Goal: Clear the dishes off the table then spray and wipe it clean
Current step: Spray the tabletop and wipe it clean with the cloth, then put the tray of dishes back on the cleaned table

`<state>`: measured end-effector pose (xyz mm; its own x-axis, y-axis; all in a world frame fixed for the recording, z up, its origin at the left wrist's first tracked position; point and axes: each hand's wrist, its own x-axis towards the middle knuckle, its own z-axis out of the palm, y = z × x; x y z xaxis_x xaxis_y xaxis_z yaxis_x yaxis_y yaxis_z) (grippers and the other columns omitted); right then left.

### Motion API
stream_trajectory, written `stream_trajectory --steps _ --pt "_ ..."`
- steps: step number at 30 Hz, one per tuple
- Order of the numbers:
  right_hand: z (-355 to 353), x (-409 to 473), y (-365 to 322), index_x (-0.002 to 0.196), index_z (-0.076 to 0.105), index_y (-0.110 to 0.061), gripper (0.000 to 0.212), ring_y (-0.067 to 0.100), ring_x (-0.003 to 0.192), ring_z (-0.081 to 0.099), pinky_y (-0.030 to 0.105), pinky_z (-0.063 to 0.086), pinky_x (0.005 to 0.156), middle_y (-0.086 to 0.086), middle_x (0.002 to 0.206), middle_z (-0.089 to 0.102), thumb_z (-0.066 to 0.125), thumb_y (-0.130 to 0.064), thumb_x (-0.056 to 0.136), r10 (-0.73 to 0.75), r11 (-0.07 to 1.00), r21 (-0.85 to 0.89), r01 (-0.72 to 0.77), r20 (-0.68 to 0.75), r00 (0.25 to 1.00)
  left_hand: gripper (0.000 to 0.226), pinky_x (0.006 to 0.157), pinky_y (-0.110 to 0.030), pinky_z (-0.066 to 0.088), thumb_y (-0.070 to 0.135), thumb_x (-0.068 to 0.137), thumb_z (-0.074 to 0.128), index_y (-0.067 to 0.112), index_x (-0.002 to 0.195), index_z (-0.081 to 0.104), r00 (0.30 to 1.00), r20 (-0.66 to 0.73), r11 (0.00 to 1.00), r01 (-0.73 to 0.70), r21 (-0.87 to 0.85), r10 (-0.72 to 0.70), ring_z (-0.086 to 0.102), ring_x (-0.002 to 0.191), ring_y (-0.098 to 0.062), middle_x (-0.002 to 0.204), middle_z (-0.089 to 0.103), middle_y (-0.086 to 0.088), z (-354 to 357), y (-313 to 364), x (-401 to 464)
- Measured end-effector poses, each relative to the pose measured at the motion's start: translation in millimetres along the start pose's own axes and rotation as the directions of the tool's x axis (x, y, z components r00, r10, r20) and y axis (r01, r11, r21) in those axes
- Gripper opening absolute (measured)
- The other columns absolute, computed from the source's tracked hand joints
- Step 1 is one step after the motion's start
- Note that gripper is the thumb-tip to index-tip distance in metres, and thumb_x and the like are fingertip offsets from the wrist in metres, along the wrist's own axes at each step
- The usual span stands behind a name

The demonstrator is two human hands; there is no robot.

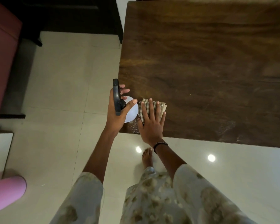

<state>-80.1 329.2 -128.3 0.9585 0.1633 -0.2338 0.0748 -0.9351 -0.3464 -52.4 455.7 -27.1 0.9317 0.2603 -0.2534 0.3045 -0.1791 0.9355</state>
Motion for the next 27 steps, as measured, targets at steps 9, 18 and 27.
stream_trajectory --steps 9,18,27 --pt "-43 9 13 0.154 0.023 -0.017 0.067 0.036 0.150 0.004 0.057 0.011 0.120 0.011 0.163 0.012 0.042 -0.045 0.096 -0.143 0.981 0.157 0.112 0.202 0.969 0.093 0.100 -0.022 0.040 0.013 0.072 0.079 0.016 0.144 0.020 0.998 -0.041 0.990 0.045 0.136 -0.039 0.044 0.121 -0.015 0.142 0.040 -0.006 -2 4 3" --pt "-130 -18 47 0.151 0.032 -0.015 0.052 0.028 0.150 0.012 0.043 0.012 0.121 0.008 0.161 0.023 0.044 -0.031 0.103 -0.001 0.934 0.348 -0.085 0.240 0.971 0.069 0.093 -0.039 0.045 0.015 0.076 0.077 0.014 0.128 0.033 0.875 -0.295 0.923 0.367 -0.112 -0.384 0.051 0.110 -0.027 0.123 0.049 -0.010 -6 10 -68" --pt "-283 -75 105 0.146 0.041 -0.012 0.045 0.023 0.142 0.032 0.033 0.025 0.114 0.008 0.151 0.042 0.043 -0.029 0.104 0.093 0.868 0.473 -0.151 0.145 0.985 0.008 0.054 -0.021 0.046 0.016 0.093 0.056 0.014 0.096 0.049 0.914 -0.032 0.914 0.402 -0.061 -0.405 0.050 0.066 -0.013 0.089 0.057 -0.010 86 134 -124"
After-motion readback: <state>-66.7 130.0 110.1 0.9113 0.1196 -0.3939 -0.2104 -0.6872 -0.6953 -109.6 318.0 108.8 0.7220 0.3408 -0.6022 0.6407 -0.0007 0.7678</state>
